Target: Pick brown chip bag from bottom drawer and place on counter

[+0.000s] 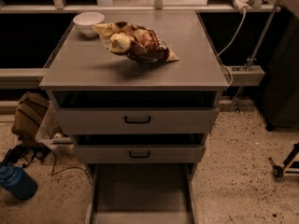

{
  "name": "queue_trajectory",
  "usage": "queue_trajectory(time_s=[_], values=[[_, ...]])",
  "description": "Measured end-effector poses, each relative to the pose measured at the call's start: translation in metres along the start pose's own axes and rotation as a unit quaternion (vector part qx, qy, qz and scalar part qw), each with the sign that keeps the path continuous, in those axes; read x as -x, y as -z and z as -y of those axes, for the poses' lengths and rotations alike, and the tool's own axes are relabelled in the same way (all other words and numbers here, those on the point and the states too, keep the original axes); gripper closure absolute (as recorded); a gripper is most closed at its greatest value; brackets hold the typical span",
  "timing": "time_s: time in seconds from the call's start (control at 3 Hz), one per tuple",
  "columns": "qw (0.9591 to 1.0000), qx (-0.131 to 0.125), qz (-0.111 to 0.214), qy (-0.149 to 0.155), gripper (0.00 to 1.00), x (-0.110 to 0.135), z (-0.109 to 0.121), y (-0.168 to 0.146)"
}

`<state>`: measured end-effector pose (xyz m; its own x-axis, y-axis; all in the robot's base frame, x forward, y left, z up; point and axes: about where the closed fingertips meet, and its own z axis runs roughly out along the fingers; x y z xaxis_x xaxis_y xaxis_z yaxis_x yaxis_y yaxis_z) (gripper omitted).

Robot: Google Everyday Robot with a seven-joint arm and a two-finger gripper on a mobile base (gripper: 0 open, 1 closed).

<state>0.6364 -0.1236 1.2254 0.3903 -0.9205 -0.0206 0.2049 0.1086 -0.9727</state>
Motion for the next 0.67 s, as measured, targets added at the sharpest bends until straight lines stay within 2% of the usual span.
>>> queue_trajectory(time_s=[0.33, 0.67], values=[[0.9973, -0.035, -0.053, 0.035, 0.00, -0.022, 0.065, 0.063], [0.9903, -0.060, -0.115, 0.050, 0.00, -0.050, 0.106, 0.129]])
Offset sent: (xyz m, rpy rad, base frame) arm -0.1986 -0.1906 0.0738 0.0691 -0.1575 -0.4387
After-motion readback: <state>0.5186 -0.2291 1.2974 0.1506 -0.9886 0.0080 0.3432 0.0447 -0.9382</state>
